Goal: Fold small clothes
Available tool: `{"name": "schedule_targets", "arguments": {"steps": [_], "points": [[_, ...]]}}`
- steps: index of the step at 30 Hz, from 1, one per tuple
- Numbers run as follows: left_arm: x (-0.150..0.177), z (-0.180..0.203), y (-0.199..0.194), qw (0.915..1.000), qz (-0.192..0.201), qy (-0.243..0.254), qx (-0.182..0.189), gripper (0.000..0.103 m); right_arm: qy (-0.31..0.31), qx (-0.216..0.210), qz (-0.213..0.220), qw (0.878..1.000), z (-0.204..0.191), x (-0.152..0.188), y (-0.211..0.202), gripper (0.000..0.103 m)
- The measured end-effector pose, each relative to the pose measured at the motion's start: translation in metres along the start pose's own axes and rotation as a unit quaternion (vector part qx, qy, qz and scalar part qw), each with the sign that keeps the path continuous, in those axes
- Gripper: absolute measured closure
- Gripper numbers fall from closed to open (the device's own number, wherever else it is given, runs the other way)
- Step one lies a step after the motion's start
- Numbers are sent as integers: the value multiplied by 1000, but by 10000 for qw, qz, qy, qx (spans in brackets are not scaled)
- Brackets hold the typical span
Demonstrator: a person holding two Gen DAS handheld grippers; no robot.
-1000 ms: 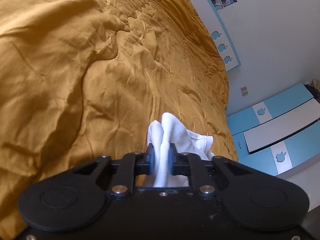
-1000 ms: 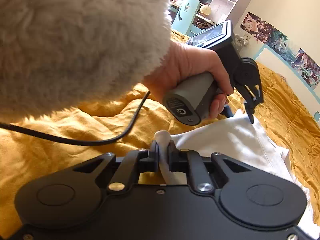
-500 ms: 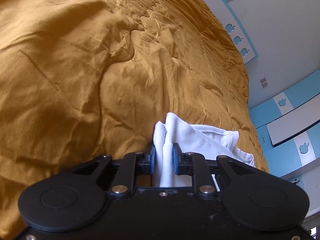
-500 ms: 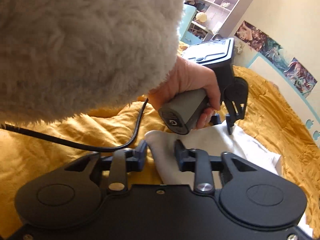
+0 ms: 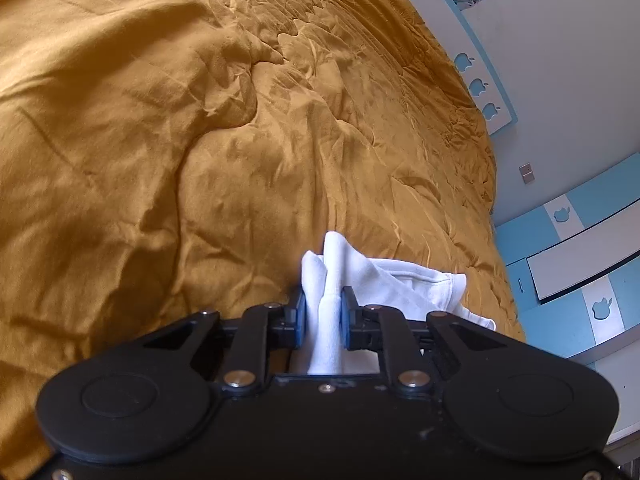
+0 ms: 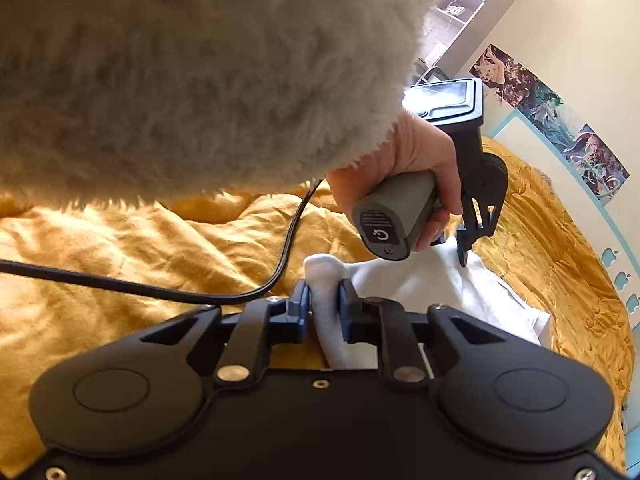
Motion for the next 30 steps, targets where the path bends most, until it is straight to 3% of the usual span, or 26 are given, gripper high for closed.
{"name": "schedule_targets", "arguments": {"steps": [5, 12, 21, 30], "points": [[-4, 15, -8, 9997, 60, -138, 183, 90, 672, -98, -18, 9977, 19, 5, -23, 97], [-7, 69, -6, 9991, -72, 299, 281, 91, 2099, -191, -117, 9775, 73, 19, -47, 98], [8, 153, 20, 9965, -192, 700, 404, 91, 2880, 43, 56, 9576, 130, 25, -71, 98], [35, 222, 75, 9933, -344, 1061, 317, 91, 3444, 476, 102, 9376, 184, 60, -95, 98]]}}
Point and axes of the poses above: each gripper's, at about its wrist camera, not at the fingertips, and y roughly the way its jaws point, z to its right, x to its underside, the point moved 10 cm from there along y, roughly the way its jaws point, and after that the axes turned 13 degrees about x, right-handed, at the moved point
